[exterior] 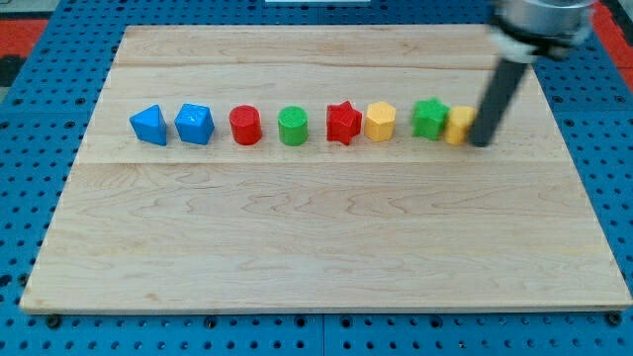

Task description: Separate the green star and yellow heart

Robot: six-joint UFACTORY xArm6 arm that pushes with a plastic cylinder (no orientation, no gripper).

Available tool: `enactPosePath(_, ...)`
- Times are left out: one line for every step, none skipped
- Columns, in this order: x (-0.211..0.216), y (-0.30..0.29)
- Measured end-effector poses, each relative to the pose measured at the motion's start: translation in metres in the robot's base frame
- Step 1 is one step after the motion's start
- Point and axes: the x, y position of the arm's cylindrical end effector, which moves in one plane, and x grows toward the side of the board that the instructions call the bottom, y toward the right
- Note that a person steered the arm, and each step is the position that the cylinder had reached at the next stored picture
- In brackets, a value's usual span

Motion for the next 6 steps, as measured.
enactPosePath(-0.013, 0.035)
enactPosePath(-0.050, 0.038)
enactPosePath(-0.055, -0.029)
enactPosePath(-0.012, -0.045)
enactPosePath(-0.031, 0.003)
enactPosePath(-0.023, 0.058)
